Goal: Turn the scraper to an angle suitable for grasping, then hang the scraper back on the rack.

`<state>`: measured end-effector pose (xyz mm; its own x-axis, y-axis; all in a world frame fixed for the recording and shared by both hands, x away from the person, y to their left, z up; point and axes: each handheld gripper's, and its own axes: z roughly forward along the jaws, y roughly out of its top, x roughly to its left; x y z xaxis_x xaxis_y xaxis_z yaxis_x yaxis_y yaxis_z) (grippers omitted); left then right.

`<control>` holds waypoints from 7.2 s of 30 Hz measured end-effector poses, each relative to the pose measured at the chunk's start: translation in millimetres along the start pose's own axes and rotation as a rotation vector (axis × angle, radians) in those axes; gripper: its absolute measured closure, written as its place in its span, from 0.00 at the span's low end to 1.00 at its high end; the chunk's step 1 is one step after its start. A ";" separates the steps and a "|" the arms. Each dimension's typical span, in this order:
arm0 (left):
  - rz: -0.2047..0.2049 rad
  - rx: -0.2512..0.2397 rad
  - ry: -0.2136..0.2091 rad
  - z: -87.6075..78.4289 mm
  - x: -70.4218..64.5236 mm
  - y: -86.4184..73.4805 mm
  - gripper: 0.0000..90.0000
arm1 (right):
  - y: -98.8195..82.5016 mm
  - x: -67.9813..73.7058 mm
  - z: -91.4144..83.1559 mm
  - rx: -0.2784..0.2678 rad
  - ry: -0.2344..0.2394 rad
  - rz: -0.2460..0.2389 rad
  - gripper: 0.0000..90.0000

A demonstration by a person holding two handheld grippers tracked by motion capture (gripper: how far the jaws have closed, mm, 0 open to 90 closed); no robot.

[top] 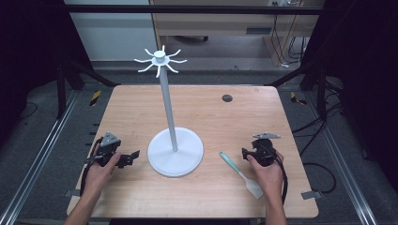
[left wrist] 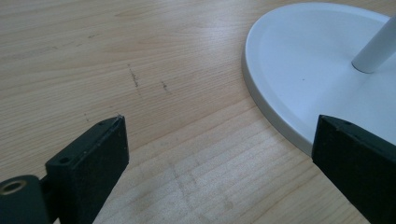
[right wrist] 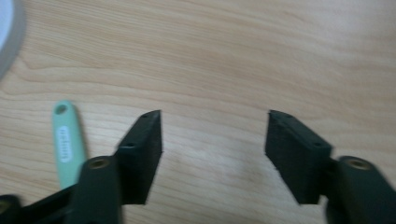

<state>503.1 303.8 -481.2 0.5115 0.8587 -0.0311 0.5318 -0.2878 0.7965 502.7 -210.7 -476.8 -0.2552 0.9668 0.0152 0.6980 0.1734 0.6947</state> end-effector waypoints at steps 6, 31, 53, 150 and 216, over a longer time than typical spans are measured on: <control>-0.001 0.001 0.000 0.0 0.1 -0.2 0.04 | 5.7 23.8 4.3 0.030 0.036 -0.090 0.82; 0.009 0.012 -0.001 0.9 -0.6 -0.3 0.04 | 3.5 61.1 16.4 0.123 0.199 -0.195 1.00; -0.008 0.005 -0.005 -0.5 1.0 -0.6 0.04 | 34.1 86.7 -7.7 0.278 0.199 -0.391 0.88; -0.010 0.014 -0.010 -0.5 0.6 -1.3 0.04 | 67.6 42.7 -91.5 -0.112 0.278 -0.264 0.83; -0.026 0.000 -0.007 -2.3 2.5 -1.2 0.04 | 183.5 119.8 -204.1 -0.508 0.357 -0.303 0.83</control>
<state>502.3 307.3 -480.9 0.5026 0.8627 -0.0558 0.5449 -0.2660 0.7952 463.7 -101.5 -200.7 -0.6554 0.7531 -0.0576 0.1830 0.2323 0.9553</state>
